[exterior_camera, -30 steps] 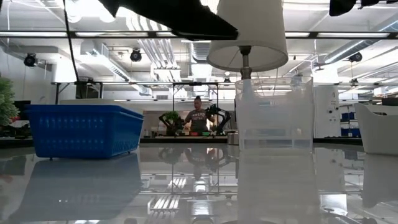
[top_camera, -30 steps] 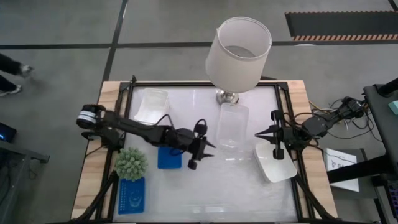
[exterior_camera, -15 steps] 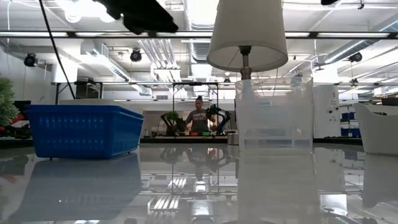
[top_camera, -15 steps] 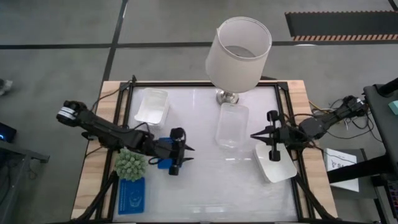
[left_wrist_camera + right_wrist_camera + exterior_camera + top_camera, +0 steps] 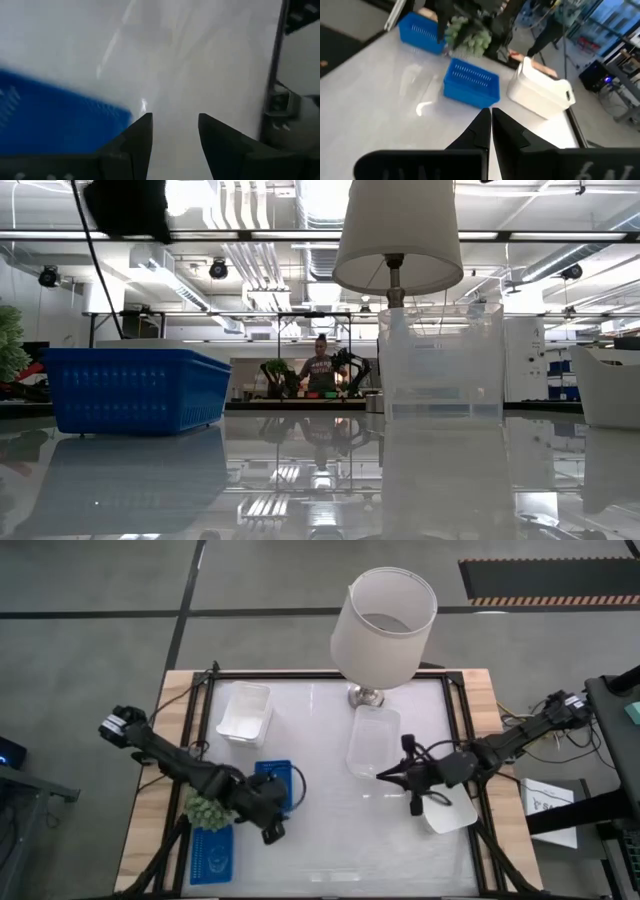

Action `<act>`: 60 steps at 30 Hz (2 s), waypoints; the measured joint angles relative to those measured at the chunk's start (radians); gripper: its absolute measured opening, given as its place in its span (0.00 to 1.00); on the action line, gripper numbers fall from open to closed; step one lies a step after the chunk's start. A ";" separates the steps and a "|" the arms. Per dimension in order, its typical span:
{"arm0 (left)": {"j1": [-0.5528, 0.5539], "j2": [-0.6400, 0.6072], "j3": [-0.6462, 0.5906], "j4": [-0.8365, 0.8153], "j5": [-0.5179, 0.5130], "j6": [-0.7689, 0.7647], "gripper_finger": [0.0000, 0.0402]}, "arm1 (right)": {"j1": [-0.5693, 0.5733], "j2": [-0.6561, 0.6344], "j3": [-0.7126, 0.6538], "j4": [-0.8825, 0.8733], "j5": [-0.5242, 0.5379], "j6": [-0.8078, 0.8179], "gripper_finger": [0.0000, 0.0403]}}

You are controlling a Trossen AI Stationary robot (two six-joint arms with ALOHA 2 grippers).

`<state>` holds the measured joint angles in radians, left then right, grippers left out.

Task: Stack baskets by color
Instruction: Stack the left blue bin on the stacked blue bins

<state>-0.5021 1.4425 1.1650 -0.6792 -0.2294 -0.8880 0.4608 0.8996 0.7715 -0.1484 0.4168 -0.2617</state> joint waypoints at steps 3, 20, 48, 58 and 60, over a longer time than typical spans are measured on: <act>-0.032 0.080 0.106 -0.205 0.080 -0.173 0.36 | 0.000 0.030 0.015 -0.011 -0.001 -0.003 0.02; -0.316 0.305 0.336 -0.378 0.357 -1.103 0.36 | -0.001 0.030 0.024 -0.002 0.000 -0.158 0.02; -0.414 0.476 0.287 -0.402 0.431 -1.334 0.23 | -0.001 0.026 0.023 0.004 -0.002 -0.177 0.02; -0.414 0.476 0.300 -0.391 0.433 -1.335 0.02 | -0.001 0.026 0.023 -0.005 -0.005 -0.176 0.02; -0.414 0.476 0.312 -0.380 0.433 -1.335 0.01 | -0.001 0.026 0.023 -0.005 -0.005 -0.176 0.02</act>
<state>-0.9165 1.9182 1.4768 -1.0590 0.2031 -2.2226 0.4599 0.9257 0.7944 -0.1532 0.4118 -0.4380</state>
